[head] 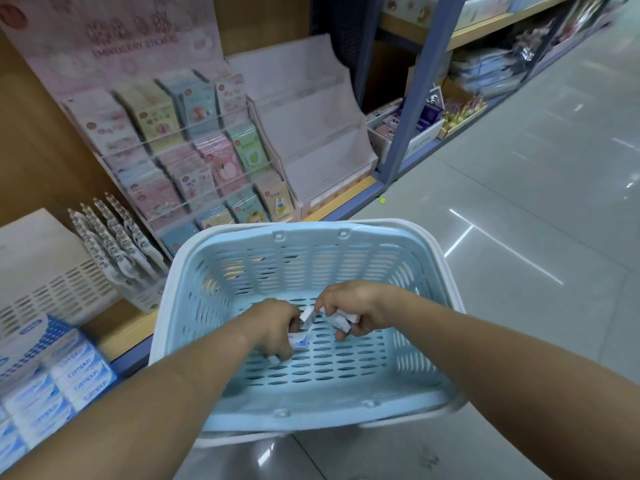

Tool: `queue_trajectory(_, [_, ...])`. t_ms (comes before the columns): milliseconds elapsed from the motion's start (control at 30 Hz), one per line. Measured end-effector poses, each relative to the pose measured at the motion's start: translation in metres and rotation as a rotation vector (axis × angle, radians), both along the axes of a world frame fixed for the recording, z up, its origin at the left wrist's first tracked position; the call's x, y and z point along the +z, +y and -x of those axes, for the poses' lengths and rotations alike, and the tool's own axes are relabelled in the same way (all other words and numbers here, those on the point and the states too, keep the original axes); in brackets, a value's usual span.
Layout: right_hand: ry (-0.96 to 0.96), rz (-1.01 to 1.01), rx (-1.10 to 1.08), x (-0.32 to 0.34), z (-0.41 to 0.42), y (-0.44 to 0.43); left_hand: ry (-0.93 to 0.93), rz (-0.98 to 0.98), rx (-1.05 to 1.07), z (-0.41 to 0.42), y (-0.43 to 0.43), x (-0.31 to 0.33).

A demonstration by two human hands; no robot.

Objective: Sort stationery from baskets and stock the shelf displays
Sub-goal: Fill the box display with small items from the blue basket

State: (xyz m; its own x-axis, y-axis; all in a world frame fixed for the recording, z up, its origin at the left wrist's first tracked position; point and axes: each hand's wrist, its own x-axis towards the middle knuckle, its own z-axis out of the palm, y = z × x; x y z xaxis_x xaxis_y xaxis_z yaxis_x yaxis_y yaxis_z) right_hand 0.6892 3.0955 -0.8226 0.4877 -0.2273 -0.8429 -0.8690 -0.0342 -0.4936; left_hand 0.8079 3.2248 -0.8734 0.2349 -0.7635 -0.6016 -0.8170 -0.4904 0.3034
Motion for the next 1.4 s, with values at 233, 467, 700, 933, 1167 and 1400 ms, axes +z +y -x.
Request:
queue_trajectory(233, [-0.118, -0.320, -0.322, 0.027, -0.001, 0.001, 0.389, 0.162, 0.297, 0.000, -0.004, 0.069])
queue_trajectory(467, [-0.359, -0.539, -0.324, 0.050, -0.004, 0.016, 0.475, 0.370, 0.312, 0.001, 0.015, 0.133])
queue_trajectory(700, [-0.486, -0.571, -0.667, 0.043, -0.011, 0.039, 0.449, 0.392, 0.278, -0.004, 0.027, 0.153])
queue_trajectory(933, [-0.464, -0.609, -0.740, 0.052, 0.010, 0.017, 0.589, 0.531, 0.605, -0.009, 0.033, 0.142])
queue_trajectory(1167, [-0.507, -0.495, -0.384, 0.059, 0.020, 0.015, 0.487, 0.488, 0.394, 0.006, 0.017, 0.140])
queue_trajectory(1400, [-0.489, -0.143, -0.583, 0.048, 0.028, -0.008, 0.239, 0.281, 0.306, 0.013, -0.006, 0.083])
